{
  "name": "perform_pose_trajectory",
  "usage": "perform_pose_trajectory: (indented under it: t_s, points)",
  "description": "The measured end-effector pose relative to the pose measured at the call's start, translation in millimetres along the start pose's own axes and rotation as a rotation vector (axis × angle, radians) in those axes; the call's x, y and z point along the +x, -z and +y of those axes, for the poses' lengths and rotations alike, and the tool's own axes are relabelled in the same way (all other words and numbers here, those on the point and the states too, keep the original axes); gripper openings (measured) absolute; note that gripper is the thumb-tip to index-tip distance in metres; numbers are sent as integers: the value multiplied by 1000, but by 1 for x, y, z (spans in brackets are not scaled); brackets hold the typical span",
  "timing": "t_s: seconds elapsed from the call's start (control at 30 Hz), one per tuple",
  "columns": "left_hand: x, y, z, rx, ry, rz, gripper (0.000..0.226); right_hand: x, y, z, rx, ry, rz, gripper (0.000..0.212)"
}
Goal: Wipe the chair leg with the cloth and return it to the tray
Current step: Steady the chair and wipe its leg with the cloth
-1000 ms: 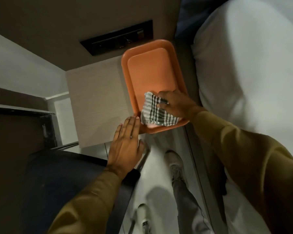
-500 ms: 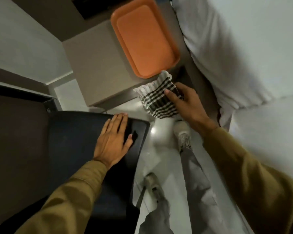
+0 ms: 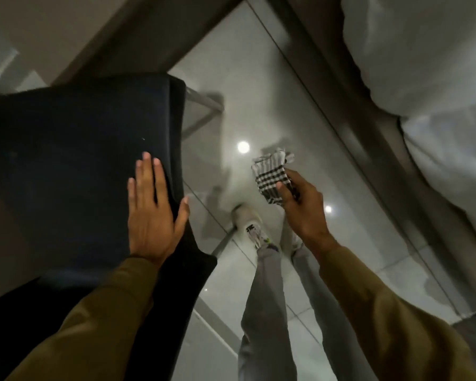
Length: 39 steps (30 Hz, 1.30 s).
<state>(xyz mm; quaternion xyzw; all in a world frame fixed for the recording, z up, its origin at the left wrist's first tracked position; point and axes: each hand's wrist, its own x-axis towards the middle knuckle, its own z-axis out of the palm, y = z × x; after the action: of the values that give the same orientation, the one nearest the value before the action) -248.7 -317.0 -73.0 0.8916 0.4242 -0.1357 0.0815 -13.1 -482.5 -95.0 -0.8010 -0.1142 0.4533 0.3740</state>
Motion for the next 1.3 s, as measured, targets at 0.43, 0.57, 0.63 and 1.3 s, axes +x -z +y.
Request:
perform_pose_trajectory:
  t_s: [0.43,0.57,0.63,1.3]
  points:
    - [16,-31,2,-130,-2,219,76,-80,-32,133,73,-237,53,32]
    - [35,-28,1,-185,7,259,78,-81,-47,145,66,-227,76,34]
    - [36,-28,1,-202,1,274,76,-78,-59,146,97,-234,69,34]
    - [34,-24,8,-264,-102,281,72,-119,-175,131,491,-197,-166,44]
